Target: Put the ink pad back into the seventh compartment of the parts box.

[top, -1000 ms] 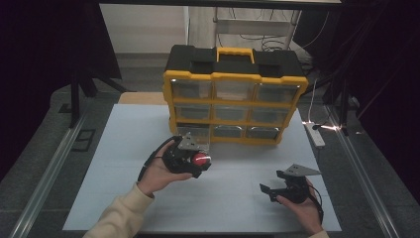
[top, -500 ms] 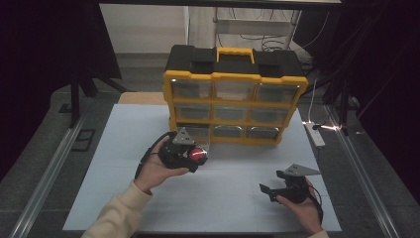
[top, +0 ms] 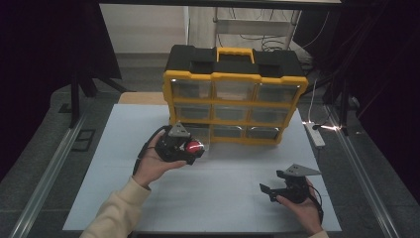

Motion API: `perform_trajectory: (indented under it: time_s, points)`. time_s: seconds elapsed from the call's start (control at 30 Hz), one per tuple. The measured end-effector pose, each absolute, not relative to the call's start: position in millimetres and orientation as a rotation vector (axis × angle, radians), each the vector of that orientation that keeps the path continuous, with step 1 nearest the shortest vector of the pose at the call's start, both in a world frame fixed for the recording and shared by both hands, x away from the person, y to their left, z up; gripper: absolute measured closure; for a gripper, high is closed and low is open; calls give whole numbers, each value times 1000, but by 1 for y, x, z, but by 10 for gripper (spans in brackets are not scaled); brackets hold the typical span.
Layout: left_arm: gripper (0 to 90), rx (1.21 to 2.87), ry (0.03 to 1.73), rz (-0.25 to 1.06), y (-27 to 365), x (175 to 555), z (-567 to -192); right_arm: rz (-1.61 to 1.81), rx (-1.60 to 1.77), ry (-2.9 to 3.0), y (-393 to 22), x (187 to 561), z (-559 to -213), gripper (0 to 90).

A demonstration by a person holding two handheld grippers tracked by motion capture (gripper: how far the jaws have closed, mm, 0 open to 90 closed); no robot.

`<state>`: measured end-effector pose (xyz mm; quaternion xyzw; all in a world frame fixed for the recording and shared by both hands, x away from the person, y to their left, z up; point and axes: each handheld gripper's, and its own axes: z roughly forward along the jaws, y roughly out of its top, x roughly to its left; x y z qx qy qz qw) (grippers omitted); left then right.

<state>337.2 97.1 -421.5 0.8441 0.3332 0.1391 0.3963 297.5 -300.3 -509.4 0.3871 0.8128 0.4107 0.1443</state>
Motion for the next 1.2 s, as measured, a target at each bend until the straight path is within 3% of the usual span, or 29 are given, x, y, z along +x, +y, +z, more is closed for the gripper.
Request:
perform_trajectory:
  time_s: [1.2]
  points:
    - [302,2124,1013,402,97,393,-428,1183,1106,2348,-300,298,-509,112]
